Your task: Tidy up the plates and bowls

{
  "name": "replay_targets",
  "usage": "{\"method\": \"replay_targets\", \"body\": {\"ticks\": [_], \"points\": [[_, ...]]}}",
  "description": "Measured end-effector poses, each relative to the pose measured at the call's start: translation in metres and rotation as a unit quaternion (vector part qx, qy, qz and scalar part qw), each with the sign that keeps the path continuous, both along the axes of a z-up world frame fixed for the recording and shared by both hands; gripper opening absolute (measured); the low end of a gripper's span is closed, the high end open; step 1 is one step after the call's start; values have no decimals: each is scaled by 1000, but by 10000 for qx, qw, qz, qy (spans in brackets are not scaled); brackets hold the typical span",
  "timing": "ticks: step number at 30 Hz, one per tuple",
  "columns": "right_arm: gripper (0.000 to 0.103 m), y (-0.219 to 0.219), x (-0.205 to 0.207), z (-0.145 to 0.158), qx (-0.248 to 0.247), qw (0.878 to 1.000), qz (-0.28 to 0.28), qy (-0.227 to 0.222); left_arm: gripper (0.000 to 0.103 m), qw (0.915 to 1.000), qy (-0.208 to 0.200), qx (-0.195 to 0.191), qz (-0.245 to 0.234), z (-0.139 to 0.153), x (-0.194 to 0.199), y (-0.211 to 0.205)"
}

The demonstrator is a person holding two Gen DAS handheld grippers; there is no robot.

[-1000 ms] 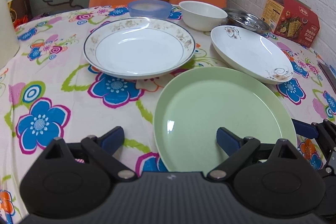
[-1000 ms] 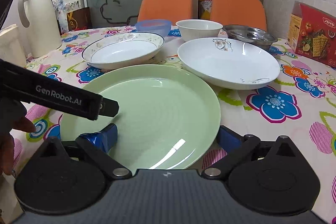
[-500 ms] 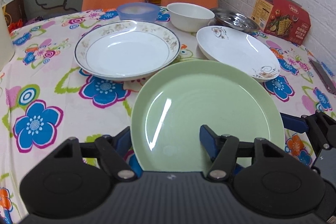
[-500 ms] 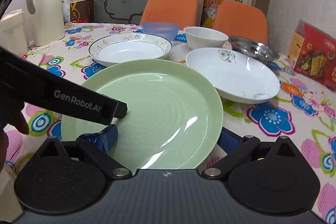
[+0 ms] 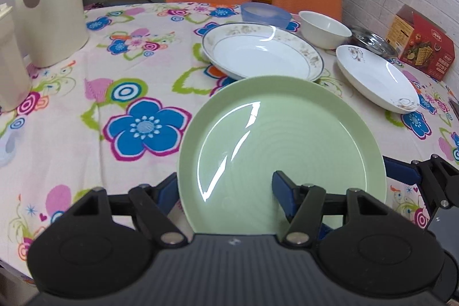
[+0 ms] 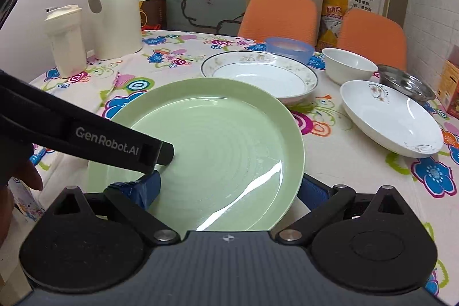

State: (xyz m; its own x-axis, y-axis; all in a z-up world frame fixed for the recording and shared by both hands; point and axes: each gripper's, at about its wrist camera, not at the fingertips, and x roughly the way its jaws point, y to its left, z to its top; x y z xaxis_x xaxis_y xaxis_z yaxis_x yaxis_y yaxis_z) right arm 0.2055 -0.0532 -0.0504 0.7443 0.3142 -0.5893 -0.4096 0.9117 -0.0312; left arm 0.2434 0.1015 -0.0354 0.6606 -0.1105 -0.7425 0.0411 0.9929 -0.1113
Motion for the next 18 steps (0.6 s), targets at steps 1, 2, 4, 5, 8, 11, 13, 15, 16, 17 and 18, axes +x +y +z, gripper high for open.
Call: {"method": "replay_targets", "body": {"ticks": [1,2,4,5,8,11,13,15,16,17,18], "points": [[89,3,1,0,-22,10000,23,12,63,10000,-11,19,14,0,0,3],[89,5,0,-1,-31,10000,34,26,63,10000,-6,19,35,0,1,5],[89,6,1,-2,-45,10000,10,72,63,10000,4,-4,14,-2,1,7],[89,6,1,-4,-70,9999,5,118,62,10000,16,-11,-7,-4,2,7],[89,0,5,-10,238,9990,-47,376,63,10000,8,34,-14,-11,4,5],[89,2,4,-10,228,9991,1,360,64,10000,-11,38,-10,-11,4,5],[87,-1,5,-8,248,9989,74,387,67,10000,16,-43,-36,-10,5,7],[87,-13,3,-1,470,9985,-77,260,75,9998,-68,-194,28,-5,3,13],[87,-21,2,5,586,9980,-184,162,86,9995,-163,-253,103,0,2,18],[87,-29,1,10,709,9970,-301,56,91,9990,-275,-312,169,6,1,22],[87,-37,0,15,799,9959,-415,-22,95,9983,-379,-380,233,11,0,26]]}}
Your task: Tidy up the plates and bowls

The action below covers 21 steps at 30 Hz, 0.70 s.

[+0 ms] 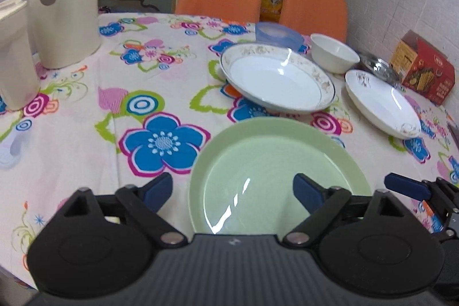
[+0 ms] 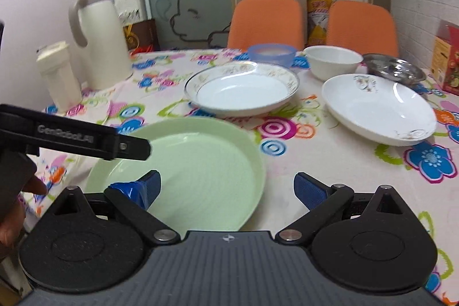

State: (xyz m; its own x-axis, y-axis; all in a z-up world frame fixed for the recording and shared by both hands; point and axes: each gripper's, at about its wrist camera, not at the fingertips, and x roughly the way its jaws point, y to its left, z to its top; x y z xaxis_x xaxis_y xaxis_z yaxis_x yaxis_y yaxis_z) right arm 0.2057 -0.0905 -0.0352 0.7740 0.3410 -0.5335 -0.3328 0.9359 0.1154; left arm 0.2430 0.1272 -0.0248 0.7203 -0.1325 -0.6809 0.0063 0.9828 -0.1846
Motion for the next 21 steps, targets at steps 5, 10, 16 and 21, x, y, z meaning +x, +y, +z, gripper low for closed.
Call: {"method": "replay_targets", "body": {"ticks": [5,10,16,21], "points": [[87,-23,8,4,45,9995,-323,16,96,9997,-118,-103,183,12,6,9],[87,-22,25,5,2,9997,-217,106,99,9998,-50,-44,196,11,16,8],[87,-5,64,12,16,9999,128,107,100,9998,6,18,210,11,42,11],[87,7,107,12,-1,9997,150,205,100,9997,-64,-62,229,18,83,17]]}}
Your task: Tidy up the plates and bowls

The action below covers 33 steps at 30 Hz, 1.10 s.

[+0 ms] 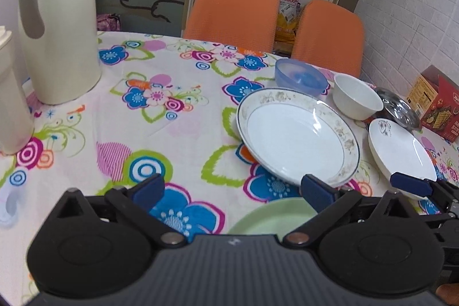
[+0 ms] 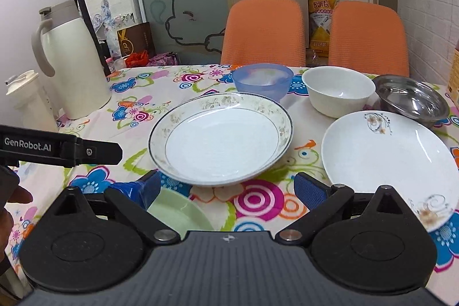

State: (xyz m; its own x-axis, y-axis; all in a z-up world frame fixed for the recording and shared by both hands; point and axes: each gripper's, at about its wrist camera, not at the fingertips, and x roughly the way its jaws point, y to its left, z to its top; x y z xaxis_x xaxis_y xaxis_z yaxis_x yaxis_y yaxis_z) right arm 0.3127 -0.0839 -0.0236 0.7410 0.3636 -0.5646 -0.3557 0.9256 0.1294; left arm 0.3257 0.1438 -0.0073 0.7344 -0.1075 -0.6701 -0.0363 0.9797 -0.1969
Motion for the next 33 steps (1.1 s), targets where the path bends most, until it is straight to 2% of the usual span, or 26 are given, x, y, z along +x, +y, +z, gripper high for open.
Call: {"method": "replay_targets", "body": {"ticks": [5,10,17,20,23,25,26,30,33], "points": [[87,9,43,-12,-95,9994,-94,307,100,9995,233,-187,-77,-3,53,0],[87,16,67,-29,-131,9982,-74,588,100,9987,474,-9,-197,-17,93,-10],[88,23,74,-32,-467,9981,139,386,98,9964,713,296,-353,-38,126,-26],[89,22,77,-32,-449,9982,208,331,97,9958,650,524,-373,-41,129,-32],[90,23,79,-32,-440,9983,185,323,87,9956,540,622,-441,-41,128,-36],[90,25,81,-32,-443,9983,189,324,66,9957,466,546,-585,-38,128,-39],[90,26,82,-32,-450,9982,188,336,61,9954,452,522,-663,-36,128,-42],[90,27,84,-29,-422,9980,125,448,60,9956,540,519,-558,-34,129,-45],[90,25,83,-25,-269,9982,51,542,52,9955,636,451,-533,-30,130,-47]]}}
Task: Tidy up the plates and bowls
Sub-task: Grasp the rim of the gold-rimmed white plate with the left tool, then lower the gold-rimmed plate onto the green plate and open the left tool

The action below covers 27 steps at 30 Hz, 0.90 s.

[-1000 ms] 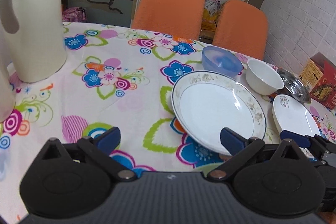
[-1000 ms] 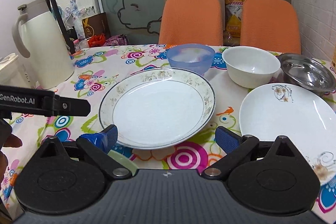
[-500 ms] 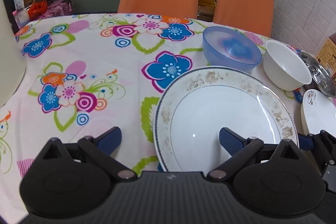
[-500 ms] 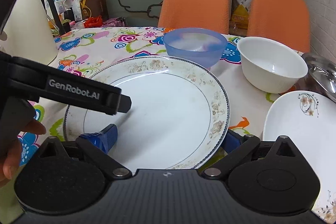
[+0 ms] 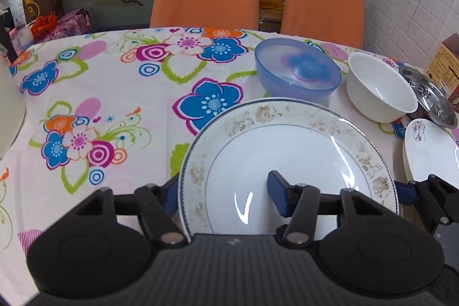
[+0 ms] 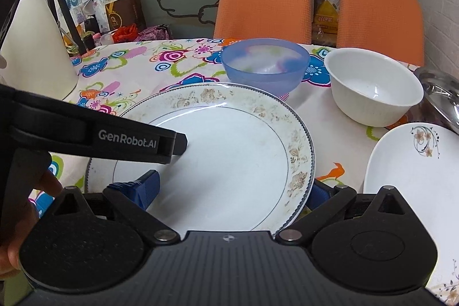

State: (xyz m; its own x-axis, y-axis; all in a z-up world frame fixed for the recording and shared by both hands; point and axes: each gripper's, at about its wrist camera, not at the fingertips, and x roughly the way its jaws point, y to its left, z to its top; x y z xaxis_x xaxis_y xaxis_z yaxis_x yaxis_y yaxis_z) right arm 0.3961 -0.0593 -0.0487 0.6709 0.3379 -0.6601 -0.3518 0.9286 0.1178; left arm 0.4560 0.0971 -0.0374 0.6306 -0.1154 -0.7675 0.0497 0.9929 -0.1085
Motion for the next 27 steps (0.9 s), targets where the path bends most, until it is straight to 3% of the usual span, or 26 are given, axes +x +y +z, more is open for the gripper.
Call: {"method": "replay_targets", "body": {"ticks": [3,14,21,27], "points": [[90,-1,-4,6,34,10000,39,-61,52,9999,-69,127,-1,7,-2,-4],[90,-8,-43,30,170,9988,-43,-457,49,9993,-375,2,-14,37,-38,-7],[90,-9,-100,43,180,9973,-16,-710,49,9986,-503,-155,19,51,-98,-5],[90,-13,-149,33,367,9978,-29,-549,49,9988,-456,-134,115,40,-159,-8]]}}
